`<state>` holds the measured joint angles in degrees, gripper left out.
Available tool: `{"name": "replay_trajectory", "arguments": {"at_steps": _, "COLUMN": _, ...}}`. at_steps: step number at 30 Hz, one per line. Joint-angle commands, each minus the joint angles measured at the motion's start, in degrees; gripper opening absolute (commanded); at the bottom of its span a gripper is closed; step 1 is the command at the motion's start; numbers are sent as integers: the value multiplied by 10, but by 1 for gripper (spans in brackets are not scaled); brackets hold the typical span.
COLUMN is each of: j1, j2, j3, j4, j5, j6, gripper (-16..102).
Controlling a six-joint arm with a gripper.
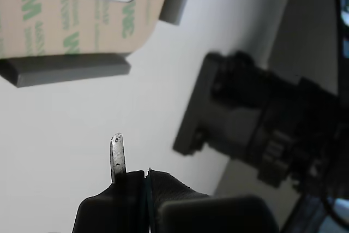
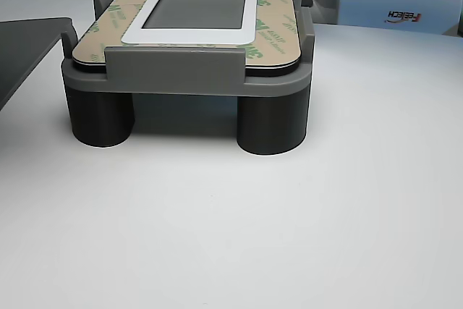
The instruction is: Peel off protective film from adhesive tape.
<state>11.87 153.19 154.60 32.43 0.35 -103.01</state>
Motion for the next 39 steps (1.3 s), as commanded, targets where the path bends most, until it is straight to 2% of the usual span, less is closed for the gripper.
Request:
{"name": "replay_trajectory", "arguments": {"at_steps": 1, "j1": 29, "j2": -11, "j3": -15, "j4": -34, "j5": 7, "j6": -43, "gripper": -11}}
{"name": "replay_trajectory", "arguments": {"at_steps": 3, "j1": 60, "j2": -31, "j3": -17, "j4": -49, "j5": 23, "j6": -33, "gripper": -11}}
{"name": "replay_trajectory", "arguments": {"at_steps": 7, "j1": 101, "j2": -94, "j3": -37, "j4": -80, "j5": 18, "j6": -22, "gripper": -11}}
{"name": "replay_trajectory", "arguments": {"at_steps": 11, "j1": 135, "j2": -203, "j3": -105, "j4": -90, "j5": 20, "j6": -21, "gripper": -11}}
{"name": "replay_trajectory", "arguments": {"at_steps": 16, "j1": 142, "j2": -328, "j3": -184, "j4": -105, "j5": -8, "j6": -18, "gripper": -9}}
{"name": "replay_trajectory", "arguments": {"at_steps": 21, "j1": 143, "j2": -382, "j3": -213, "j4": -132, "j5": -18, "j6": -24, "gripper": -7}}
{"name": "replay_trajectory", "arguments": {"at_steps": 35, "j1": 195, "j2": -481, "j3": -327, "j4": -54, "j5": -6, "j6": 21, "gripper": -10}}
{"name": "replay_trajectory", "arguments": {"at_steps": 39, "j1": 202, "j2": -478, "j3": -313, "j4": -65, "j5": -5, "j6": 15, "gripper": -10}}
